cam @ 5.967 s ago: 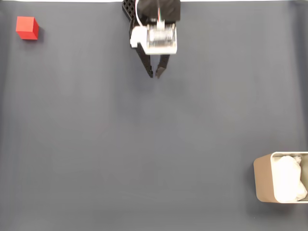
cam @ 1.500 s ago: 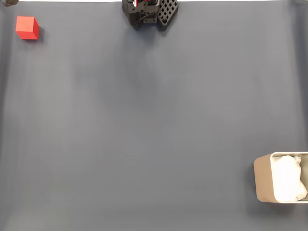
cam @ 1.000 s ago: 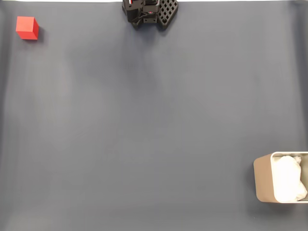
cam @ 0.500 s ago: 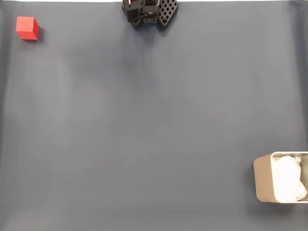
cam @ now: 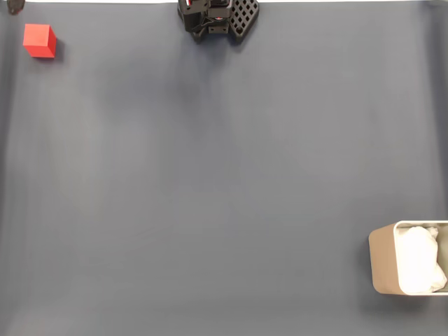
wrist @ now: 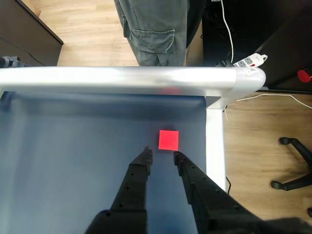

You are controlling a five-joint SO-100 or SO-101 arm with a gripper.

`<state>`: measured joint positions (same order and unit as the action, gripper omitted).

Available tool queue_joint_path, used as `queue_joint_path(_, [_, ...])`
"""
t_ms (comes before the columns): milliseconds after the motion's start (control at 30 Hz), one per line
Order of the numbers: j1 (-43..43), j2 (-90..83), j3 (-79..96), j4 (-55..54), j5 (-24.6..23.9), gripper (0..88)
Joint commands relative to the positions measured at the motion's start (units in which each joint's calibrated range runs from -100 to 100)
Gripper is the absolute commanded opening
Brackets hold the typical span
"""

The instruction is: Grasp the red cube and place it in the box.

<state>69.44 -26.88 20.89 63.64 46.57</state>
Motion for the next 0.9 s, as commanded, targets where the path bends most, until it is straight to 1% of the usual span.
queue_joint_path(0, [1.2, 0.4, -0.4, -1.7, -0.6, 13.1])
queue_joint_path(867, [3.0, 3.6, 5.3, -7.1, -0.5, 29.8])
